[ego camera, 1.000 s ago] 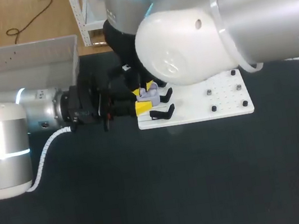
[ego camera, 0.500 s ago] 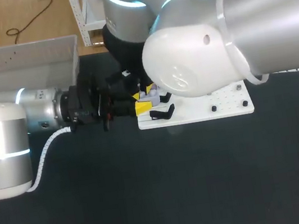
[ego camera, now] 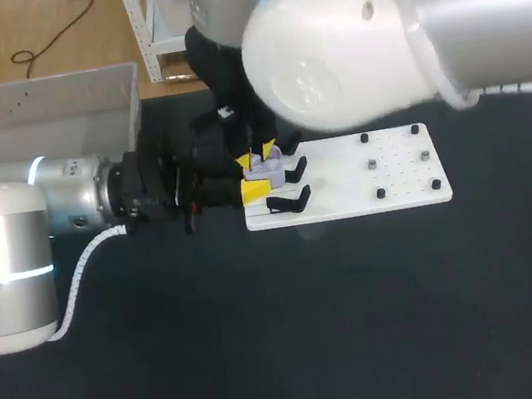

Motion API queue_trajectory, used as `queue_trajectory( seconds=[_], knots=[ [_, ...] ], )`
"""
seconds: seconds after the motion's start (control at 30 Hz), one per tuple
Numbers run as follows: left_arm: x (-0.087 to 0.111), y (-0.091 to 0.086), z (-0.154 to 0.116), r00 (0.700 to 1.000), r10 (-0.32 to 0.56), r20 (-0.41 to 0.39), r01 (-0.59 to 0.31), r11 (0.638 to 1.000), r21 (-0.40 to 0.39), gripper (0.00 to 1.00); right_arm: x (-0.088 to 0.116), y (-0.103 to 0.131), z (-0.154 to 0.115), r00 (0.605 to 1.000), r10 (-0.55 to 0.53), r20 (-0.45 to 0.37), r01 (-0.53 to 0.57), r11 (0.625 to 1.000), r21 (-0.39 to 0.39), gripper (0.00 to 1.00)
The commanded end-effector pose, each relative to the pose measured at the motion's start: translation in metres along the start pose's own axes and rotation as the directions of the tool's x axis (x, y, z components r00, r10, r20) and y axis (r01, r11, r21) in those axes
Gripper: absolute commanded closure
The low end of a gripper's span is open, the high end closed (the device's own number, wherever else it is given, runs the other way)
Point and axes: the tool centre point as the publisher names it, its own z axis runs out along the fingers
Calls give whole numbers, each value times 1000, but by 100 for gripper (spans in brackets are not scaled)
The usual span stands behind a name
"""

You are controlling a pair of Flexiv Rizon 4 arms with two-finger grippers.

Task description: Pick up each earbud case from the left stands, insert the matching earbuds, close the lid, and place the case in the box.

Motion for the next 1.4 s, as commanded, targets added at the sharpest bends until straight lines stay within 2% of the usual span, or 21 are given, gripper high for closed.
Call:
queue_trajectory(
  seconds=[0.03, 0.2, 0.43, 1.4],
  knots=[
    [0, -1, 0, 1000, 1, -1, -1, 1000, -4, 100, -7, -5, -16, 997, -8, -81, 5, 999, -42, 100],
    [0, -1, 0, 1000, 1, -1, -1, 1000, -4, 100, -11, -7, -12, 990, -37, -134, 29, 998, -61, 100],
    [0, -1, 0, 1000, 1, -1, -1, 1000, -4, 100, -14, -5, -2, 983, -84, -162, 75, 995, -59, 100],
    [0, -1, 0, 1000, 1, -1, -1, 1000, -4, 100, -3, -2, 9, 982, -99, -161, 93, 995, -44, 100]
  ],
)
